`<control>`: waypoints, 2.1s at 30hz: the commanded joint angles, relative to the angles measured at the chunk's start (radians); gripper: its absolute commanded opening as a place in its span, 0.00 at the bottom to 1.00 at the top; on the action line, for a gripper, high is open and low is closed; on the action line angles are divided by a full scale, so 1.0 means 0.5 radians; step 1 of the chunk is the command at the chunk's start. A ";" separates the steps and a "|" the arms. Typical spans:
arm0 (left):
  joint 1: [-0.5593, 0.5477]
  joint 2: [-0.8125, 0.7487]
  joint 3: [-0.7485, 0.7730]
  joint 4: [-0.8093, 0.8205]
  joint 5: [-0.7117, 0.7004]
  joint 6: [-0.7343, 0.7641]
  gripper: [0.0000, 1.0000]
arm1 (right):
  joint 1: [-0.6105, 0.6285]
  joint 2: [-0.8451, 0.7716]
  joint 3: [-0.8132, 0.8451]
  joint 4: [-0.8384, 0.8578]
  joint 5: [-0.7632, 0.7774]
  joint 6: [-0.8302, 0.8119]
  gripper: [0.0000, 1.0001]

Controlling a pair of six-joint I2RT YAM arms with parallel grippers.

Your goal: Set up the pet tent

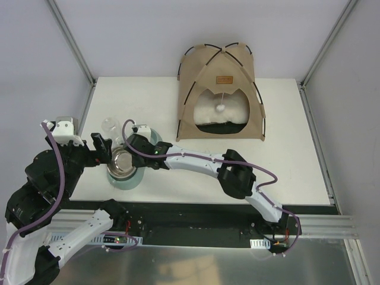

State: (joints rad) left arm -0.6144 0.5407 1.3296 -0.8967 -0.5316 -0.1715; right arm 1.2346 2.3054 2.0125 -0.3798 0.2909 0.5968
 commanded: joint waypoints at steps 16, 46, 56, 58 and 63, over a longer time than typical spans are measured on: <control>-0.001 -0.060 0.034 -0.112 0.103 -0.022 0.92 | 0.007 -0.061 0.043 -0.219 -0.014 0.319 0.49; -0.002 0.069 0.221 -0.458 0.054 -0.252 0.92 | -0.043 -0.117 -0.141 0.198 -0.195 0.132 0.28; -0.002 0.103 0.249 -0.511 0.017 -0.237 0.92 | -0.052 -0.190 -0.230 0.216 -0.201 0.233 0.21; 0.002 0.115 0.252 -0.511 0.026 -0.216 0.92 | -0.052 -0.245 -0.248 0.213 -0.177 0.233 0.22; 0.002 0.140 0.255 -0.511 0.081 -0.200 0.93 | -0.052 -0.459 -0.297 0.054 -0.033 0.141 0.54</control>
State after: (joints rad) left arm -0.6144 0.5850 1.4303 -1.1503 -0.4900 -0.2871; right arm 1.2095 2.2440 1.8797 -0.3077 0.2028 0.6941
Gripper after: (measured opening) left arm 0.923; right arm 0.386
